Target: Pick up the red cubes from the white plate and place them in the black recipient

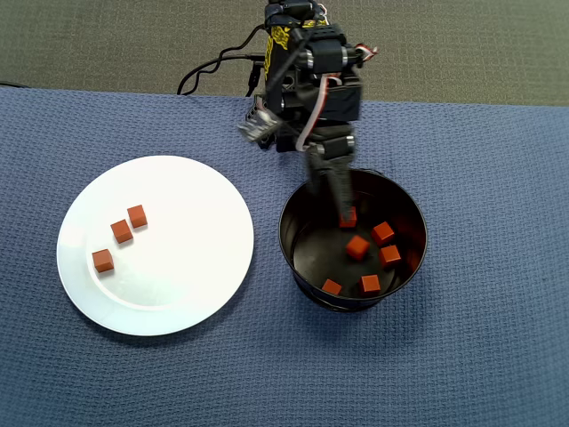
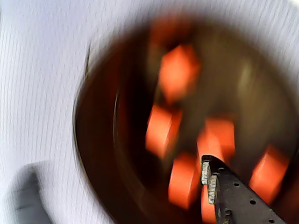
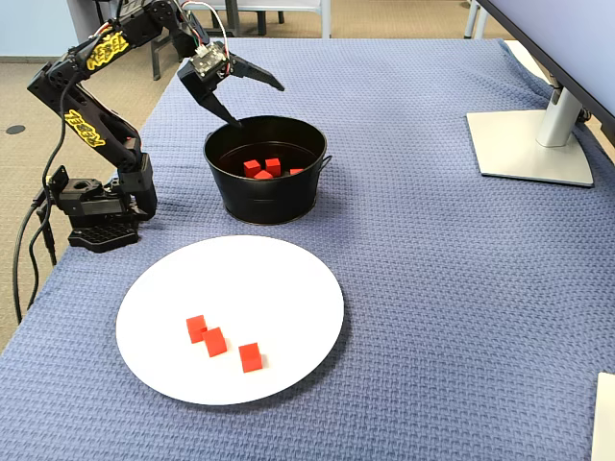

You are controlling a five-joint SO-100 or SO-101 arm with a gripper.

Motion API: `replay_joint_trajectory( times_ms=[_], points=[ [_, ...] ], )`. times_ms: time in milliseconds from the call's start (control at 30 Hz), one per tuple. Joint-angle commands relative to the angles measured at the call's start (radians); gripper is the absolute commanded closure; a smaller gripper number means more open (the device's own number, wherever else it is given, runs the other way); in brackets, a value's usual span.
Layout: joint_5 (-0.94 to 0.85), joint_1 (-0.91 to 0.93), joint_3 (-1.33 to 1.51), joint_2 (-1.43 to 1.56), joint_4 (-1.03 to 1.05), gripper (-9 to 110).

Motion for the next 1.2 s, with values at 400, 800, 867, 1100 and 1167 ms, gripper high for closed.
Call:
replay_joint_trajectory(
  times_ms=[400,800,867,1100,1167],
  points=[
    [-0.709,0.879,0.272,-0.281,-0.422,59],
    [-0.962,0.989,-0.061,-0.681,-0.230,64],
    [-0.980,1.008,-0.084,-0.701,-0.241,64],
    [-1.042,1.062,-0.058,-0.741,-0.333,65],
    [-1.051,1.074,-0.037,-0.756,-0.380,65]
  ],
)
